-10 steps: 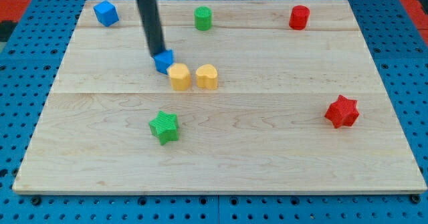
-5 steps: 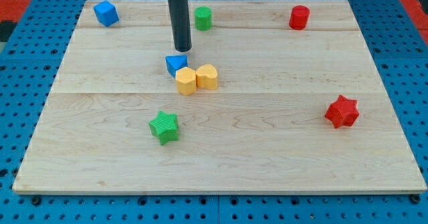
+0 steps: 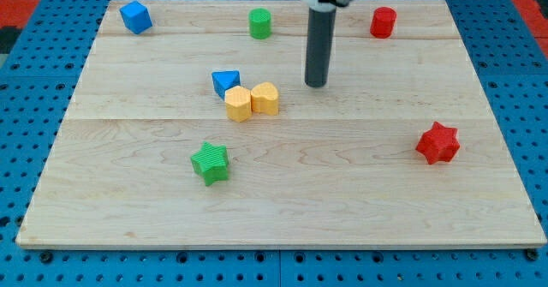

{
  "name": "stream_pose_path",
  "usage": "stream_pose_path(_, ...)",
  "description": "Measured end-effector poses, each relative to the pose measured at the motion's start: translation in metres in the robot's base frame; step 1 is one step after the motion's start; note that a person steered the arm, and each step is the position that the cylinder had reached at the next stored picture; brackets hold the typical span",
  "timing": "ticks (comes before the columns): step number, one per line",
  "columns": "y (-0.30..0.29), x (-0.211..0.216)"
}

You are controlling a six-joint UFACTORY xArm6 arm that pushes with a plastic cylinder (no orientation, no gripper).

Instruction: Push the triangle slightly into the hexagon

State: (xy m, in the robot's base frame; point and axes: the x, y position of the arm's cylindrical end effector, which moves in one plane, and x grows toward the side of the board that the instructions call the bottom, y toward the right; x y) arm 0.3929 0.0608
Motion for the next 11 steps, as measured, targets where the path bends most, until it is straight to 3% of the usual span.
stream_pose_path(5,-0.009,0.054)
stream_pose_path(8,-0.01,0.059)
stream_pose_path(9,-0.039,0.087)
stream_pose_path(11,-0.072,0.096)
